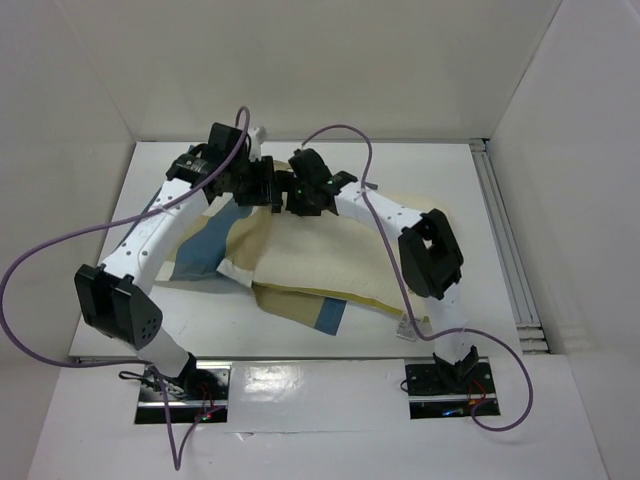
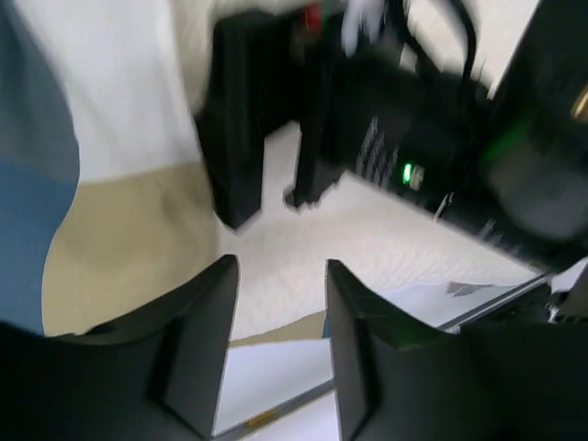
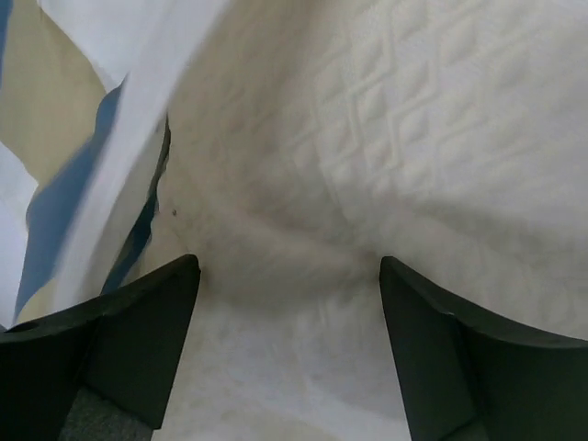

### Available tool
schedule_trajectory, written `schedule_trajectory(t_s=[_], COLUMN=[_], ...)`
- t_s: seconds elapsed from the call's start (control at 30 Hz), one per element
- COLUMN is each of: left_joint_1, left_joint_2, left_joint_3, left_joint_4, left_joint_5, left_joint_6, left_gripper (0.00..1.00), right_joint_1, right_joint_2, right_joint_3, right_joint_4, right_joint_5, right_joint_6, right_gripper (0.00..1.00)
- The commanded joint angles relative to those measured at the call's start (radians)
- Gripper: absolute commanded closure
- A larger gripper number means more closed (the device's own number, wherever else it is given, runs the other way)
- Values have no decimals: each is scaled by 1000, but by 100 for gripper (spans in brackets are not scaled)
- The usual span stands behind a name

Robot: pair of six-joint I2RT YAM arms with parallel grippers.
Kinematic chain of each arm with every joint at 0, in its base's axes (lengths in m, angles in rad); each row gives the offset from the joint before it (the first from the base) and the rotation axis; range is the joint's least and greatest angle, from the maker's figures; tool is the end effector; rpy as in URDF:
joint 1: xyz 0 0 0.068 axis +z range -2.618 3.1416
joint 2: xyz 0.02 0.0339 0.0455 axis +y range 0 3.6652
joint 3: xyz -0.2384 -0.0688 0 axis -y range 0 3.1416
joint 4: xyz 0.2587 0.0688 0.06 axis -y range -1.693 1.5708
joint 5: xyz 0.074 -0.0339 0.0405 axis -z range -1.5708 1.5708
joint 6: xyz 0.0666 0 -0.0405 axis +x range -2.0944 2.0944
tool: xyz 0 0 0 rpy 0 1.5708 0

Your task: Put the pillow into the pillowcase

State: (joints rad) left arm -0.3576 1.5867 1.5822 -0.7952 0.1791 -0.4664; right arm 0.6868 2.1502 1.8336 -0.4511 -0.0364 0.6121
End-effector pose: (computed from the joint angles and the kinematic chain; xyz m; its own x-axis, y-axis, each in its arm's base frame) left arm 0.3518 -0.1441 0.3106 -0.8072 -0.1707 -0.5650 0.1094 0.8974 -0.4275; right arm 0.3976 0.3292 0.1919 -0.8152 0.0741 -0.5744 -0.2266 0.8719 0.4341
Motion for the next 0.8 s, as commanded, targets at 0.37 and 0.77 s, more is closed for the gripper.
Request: schedule_trajectory(t_s=[0.37,0.77], left_joint_1=[39,-12], left_joint_2=[289,463], left_joint_3=[235,311], left_joint_4=[-18,-36], left_joint_5=[-113,-380], left_joint_6=[-4,-34], left_gripper=[35,48], right_joint_1=[-47,42], right_joint_2=[-472,-418], right_joint_3=[-336,-551], right_joint_4=[-57,-38], right_joint_5=[185,24], right_joint_6=[-74,-221], right_gripper=[18,3])
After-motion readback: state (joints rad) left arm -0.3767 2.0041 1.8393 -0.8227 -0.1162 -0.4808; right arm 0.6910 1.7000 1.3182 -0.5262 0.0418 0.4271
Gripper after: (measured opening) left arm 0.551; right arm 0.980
